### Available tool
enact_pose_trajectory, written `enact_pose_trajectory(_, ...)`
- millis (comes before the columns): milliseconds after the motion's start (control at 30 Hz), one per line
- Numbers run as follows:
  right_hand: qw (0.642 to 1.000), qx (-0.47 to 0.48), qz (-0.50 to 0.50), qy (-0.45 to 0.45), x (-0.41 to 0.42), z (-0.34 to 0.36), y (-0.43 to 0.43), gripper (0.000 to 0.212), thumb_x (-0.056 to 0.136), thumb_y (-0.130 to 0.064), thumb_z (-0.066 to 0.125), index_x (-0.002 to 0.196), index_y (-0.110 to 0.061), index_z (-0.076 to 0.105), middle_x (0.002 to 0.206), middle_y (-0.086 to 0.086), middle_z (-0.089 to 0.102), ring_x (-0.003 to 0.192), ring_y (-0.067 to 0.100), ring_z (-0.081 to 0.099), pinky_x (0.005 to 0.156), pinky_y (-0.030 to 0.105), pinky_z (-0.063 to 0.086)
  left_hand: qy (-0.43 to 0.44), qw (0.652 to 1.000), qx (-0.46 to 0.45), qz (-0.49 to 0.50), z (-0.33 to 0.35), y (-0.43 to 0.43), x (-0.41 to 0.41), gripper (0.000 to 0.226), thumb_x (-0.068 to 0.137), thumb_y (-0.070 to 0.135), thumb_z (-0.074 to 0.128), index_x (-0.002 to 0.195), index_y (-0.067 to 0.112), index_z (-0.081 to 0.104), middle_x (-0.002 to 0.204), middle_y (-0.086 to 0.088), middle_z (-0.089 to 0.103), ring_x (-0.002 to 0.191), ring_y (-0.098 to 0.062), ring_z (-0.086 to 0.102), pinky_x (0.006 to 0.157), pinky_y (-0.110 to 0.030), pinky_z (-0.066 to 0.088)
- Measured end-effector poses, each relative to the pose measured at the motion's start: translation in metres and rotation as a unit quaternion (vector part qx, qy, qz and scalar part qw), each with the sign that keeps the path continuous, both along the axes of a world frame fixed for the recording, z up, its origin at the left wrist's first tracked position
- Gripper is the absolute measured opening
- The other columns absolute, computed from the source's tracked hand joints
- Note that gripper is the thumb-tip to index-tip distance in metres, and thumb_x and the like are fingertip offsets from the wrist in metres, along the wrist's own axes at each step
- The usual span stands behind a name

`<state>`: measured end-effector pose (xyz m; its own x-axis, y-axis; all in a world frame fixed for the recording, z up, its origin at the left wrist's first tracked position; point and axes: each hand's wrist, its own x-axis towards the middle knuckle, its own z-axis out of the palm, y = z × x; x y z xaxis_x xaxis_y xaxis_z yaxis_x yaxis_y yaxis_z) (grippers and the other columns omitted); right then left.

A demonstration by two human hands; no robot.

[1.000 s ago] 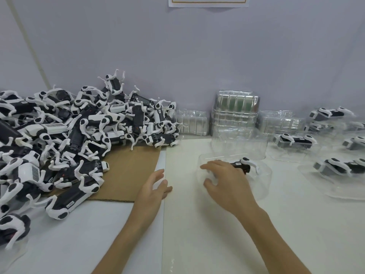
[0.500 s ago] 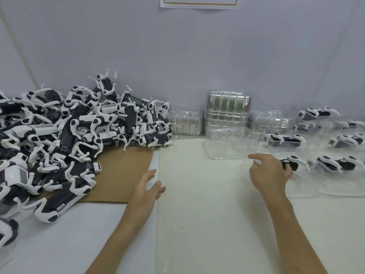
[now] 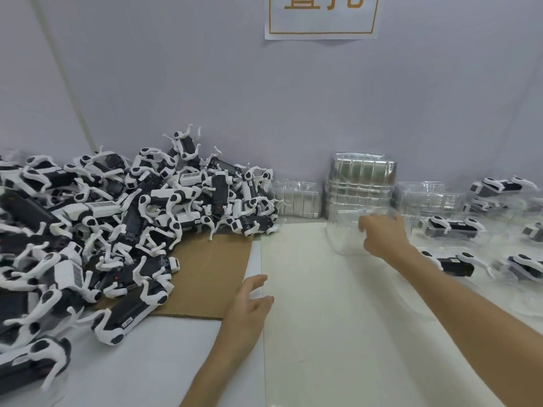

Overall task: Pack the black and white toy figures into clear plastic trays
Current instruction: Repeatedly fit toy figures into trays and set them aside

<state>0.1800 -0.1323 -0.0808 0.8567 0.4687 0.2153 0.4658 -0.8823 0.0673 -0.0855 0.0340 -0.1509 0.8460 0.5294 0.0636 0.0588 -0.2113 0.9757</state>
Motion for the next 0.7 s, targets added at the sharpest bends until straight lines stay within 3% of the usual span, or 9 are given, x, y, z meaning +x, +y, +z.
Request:
enact_pose_trajectory(100, 0.998, 0.039, 0.043, -0.015, 0.000, 0.001, 0.009, 0.022, 0.094, -0.013, 0.057, 0.115, -0.020, 0.059, 0.118, -0.001, 0.063, 0.109, 0.022, 0.058, 0.100, 0.039, 0.032, 0.003, 1.000, -0.001, -0.003, 0.000, 0.000, 0.001, 0.029, 0.099, 0.014, 0.056, 0.117, 0.036, 0.056, 0.127, 0.018, 0.057, 0.109, -0.003, 0.062, 0.084, -0.012, 0.044)
enact_pose_trajectory(200, 0.980, 0.155, 0.122, -0.037, -0.031, 0.009, 0.027, 0.021, 0.094, -0.018, 0.061, 0.115, -0.019, 0.060, 0.115, -0.001, 0.062, 0.105, 0.023, 0.059, 0.094, 0.039, 0.037, -0.003, 1.000, 0.002, -0.009, 0.003, -0.003, 0.001, 0.024, 0.098, 0.013, 0.058, 0.113, 0.032, 0.060, 0.119, 0.009, 0.064, 0.100, 0.006, 0.062, 0.082, -0.008, 0.046)
enact_pose_trajectory(300, 0.918, 0.306, 0.249, -0.031, -0.084, 0.009, 0.034, 0.022, 0.089, -0.013, 0.069, 0.110, -0.018, 0.064, 0.102, -0.007, 0.059, 0.089, 0.013, 0.056, 0.086, 0.036, 0.044, -0.037, 0.999, -0.022, -0.006, 0.005, -0.006, 0.002, 0.027, 0.094, 0.014, 0.064, 0.118, 0.026, 0.058, 0.117, 0.004, 0.065, 0.095, 0.004, 0.064, 0.083, -0.012, 0.048)
enact_pose_trajectory(400, 0.873, 0.362, 0.326, -0.003, -0.134, -0.009, 0.032, 0.030, 0.088, -0.011, 0.069, 0.116, -0.022, 0.063, 0.101, -0.010, 0.059, 0.089, 0.008, 0.058, 0.083, 0.030, 0.045, -0.082, 0.995, -0.050, 0.002, 0.010, -0.006, 0.002, 0.031, 0.090, 0.016, 0.069, 0.119, 0.026, 0.059, 0.115, 0.005, 0.067, 0.092, 0.001, 0.066, 0.082, -0.018, 0.050)
enact_pose_trajectory(533, 0.863, 0.390, 0.320, -0.019, -0.167, -0.037, 0.029, 0.047, 0.088, -0.006, 0.067, 0.129, -0.027, 0.058, 0.107, -0.015, 0.056, 0.101, 0.007, 0.055, 0.089, 0.028, 0.042, -0.118, 0.991, -0.068, -0.002, 0.011, -0.005, 0.000, 0.025, 0.080, 0.032, 0.072, 0.104, 0.026, 0.069, 0.099, 0.002, 0.076, 0.093, -0.008, 0.067, 0.084, -0.025, 0.049)
enact_pose_trajectory(700, 0.816, 0.473, 0.332, 0.016, -0.168, -0.045, 0.022, 0.050, 0.089, -0.005, 0.068, 0.132, -0.029, 0.057, 0.108, -0.015, 0.059, 0.106, 0.010, 0.058, 0.093, 0.015, 0.042, -0.182, 0.981, -0.072, 0.006, 0.011, -0.007, 0.001, 0.007, 0.079, 0.015, 0.075, 0.081, 0.020, 0.070, 0.083, -0.009, 0.073, 0.085, -0.022, 0.069, 0.076, -0.028, 0.054)
